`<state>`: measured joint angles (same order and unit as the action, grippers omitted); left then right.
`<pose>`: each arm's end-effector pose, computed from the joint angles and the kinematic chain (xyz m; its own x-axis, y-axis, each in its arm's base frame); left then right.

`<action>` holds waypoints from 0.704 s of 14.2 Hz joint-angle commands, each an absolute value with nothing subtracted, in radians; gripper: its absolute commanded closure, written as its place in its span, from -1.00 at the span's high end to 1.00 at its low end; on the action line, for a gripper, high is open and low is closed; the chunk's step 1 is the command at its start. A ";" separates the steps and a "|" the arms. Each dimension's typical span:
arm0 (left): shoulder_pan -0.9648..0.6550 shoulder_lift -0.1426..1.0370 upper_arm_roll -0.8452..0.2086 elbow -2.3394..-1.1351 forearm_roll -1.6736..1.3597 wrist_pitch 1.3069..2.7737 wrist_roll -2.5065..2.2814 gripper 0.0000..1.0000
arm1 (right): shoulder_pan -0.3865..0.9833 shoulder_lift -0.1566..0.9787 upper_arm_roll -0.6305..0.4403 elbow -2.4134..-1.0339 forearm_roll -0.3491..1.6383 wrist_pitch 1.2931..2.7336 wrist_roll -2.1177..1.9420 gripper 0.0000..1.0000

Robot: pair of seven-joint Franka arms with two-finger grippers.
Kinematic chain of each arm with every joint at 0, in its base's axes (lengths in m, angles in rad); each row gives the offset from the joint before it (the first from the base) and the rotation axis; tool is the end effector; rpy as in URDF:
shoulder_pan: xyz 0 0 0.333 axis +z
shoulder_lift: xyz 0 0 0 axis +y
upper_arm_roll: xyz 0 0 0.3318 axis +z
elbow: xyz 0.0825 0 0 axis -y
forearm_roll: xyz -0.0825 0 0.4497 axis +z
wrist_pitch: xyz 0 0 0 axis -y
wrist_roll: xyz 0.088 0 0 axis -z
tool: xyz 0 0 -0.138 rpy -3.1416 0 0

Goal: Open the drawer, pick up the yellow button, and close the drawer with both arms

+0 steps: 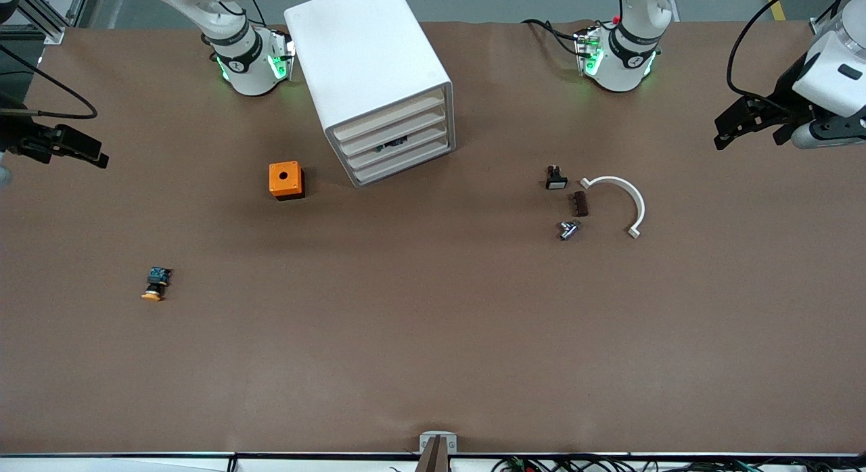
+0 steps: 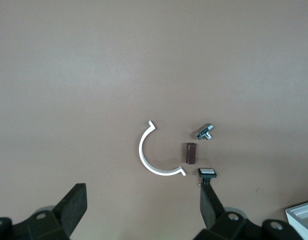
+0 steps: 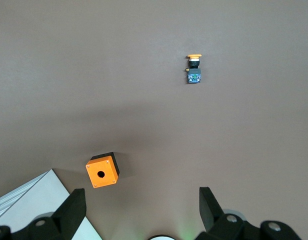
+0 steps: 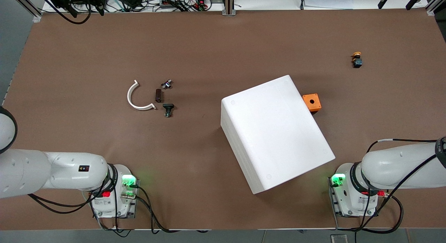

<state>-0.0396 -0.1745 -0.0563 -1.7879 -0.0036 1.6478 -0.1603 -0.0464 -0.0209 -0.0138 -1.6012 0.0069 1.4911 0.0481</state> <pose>0.5664 -0.0571 0.6023 0.9973 0.0652 0.0347 0.0653 -0.9979 -0.0006 0.6003 -0.0353 0.5994 0.9902 -0.1073 -0.0893 -0.1080 -0.9942 -0.0029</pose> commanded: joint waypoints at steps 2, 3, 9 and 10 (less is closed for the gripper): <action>-0.029 -0.157 -0.064 -1.749 0.014 1.648 -0.141 1.00 | -0.055 -0.054 -0.011 -1.640 0.014 1.529 0.046 1.00; -0.029 -0.149 -0.064 -1.744 0.014 1.646 -0.141 1.00 | -0.057 -0.055 -0.011 -1.663 0.014 1.549 0.046 1.00; -0.031 -0.123 -0.063 -1.700 0.017 1.595 -0.149 1.00 | -0.049 -0.083 -0.008 -1.704 0.014 1.588 0.046 1.00; -0.031 -0.121 -0.063 -1.698 0.017 1.595 -0.149 1.00 | -0.048 -0.084 -0.003 -1.704 0.014 1.589 0.046 1.00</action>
